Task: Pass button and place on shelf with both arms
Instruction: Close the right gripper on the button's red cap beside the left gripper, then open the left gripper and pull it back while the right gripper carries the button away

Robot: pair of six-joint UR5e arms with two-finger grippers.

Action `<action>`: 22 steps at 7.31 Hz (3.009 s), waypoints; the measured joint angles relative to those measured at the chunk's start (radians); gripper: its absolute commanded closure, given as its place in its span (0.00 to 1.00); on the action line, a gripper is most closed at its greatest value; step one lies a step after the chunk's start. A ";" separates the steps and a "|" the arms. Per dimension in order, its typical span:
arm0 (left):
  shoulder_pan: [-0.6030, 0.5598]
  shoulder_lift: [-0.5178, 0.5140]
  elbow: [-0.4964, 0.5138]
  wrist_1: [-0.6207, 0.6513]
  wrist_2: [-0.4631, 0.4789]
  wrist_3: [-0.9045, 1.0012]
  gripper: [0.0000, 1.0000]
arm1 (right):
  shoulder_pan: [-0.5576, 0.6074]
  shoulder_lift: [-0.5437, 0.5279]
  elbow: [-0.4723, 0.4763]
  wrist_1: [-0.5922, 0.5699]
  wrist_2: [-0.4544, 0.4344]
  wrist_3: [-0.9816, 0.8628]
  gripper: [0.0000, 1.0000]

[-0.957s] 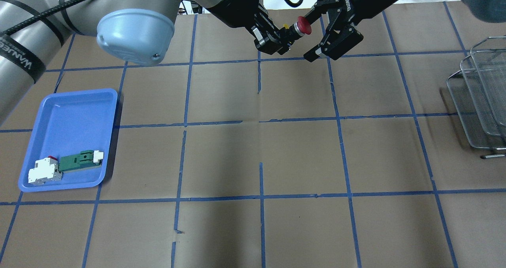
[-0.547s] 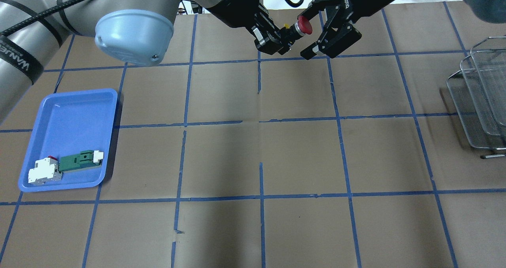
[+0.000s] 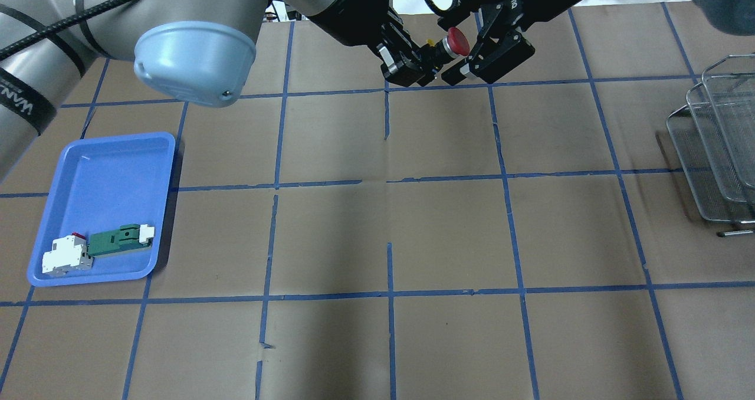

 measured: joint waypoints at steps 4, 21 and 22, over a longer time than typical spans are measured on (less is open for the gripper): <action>-0.002 0.011 -0.002 -0.004 0.001 -0.002 0.07 | -0.006 -0.001 0.000 -0.019 -0.007 -0.012 1.00; 0.335 0.176 -0.139 -0.191 0.524 -0.459 0.00 | -0.603 0.276 -0.068 -0.314 -0.788 -0.254 1.00; 0.343 0.179 -0.144 -0.185 0.523 -0.525 0.00 | -0.605 0.279 -0.066 -0.311 -0.792 -0.252 0.97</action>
